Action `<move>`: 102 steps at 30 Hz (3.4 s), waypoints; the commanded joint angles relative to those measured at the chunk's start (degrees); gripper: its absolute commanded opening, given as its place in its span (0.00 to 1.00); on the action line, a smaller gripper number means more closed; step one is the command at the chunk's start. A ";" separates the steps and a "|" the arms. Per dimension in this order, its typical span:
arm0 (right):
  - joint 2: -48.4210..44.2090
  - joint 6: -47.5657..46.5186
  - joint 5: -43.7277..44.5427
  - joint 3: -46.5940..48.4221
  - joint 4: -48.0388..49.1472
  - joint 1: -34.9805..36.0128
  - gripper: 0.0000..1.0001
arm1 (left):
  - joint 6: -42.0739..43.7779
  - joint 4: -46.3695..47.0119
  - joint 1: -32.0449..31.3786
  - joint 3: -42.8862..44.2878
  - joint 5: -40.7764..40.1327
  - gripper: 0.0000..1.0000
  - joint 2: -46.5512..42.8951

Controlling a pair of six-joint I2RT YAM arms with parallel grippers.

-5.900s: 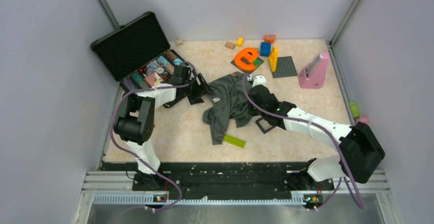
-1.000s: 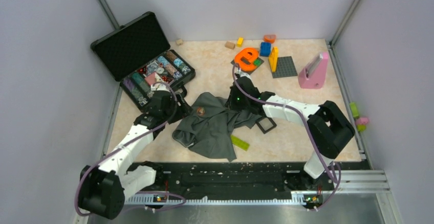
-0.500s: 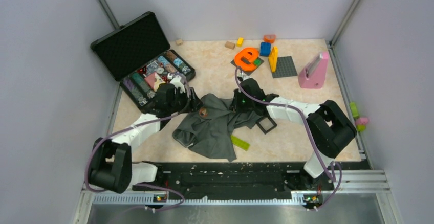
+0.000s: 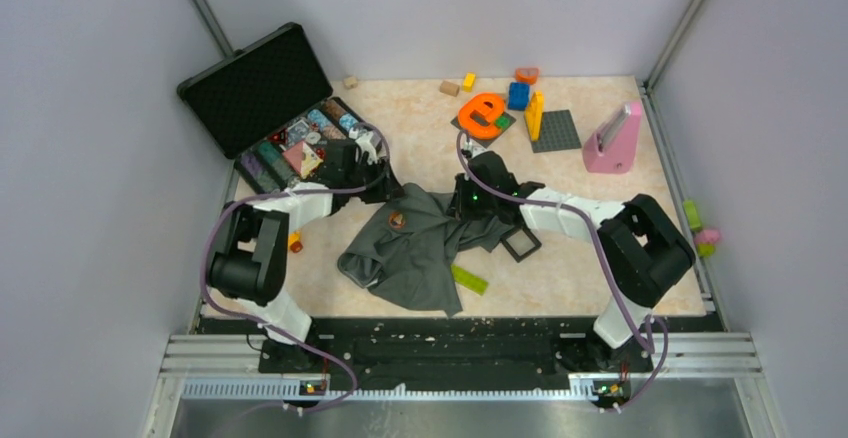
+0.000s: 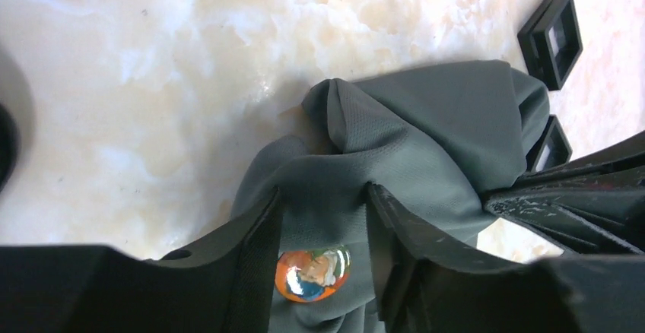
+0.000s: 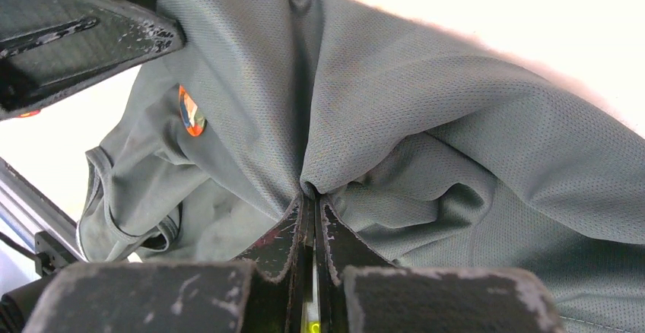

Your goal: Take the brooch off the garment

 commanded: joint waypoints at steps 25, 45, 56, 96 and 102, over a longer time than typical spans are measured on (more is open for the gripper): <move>-8.05 -8.40 -7.73 33.93 -12.35 -1.20 0.00 | 0.74 -35.00 2.15 28.67 -12.96 0.00 -30.89; -9.23 -2.12 -5.74 -8.06 0.21 8.18 0.37 | -9.58 -18.27 -0.48 -20.70 -2.77 0.00 -41.95; -17.12 -4.55 -3.65 -9.94 5.05 11.33 0.57 | -12.09 -10.99 -0.98 -15.37 0.56 0.00 -37.86; 7.74 -33.42 -12.45 16.10 -3.13 13.11 0.43 | -8.49 -23.00 -1.36 -11.99 -20.28 0.86 -53.00; 9.24 -34.19 -13.64 16.70 -2.88 13.30 0.41 | -9.01 -21.95 -1.36 -14.34 -22.71 0.86 -58.66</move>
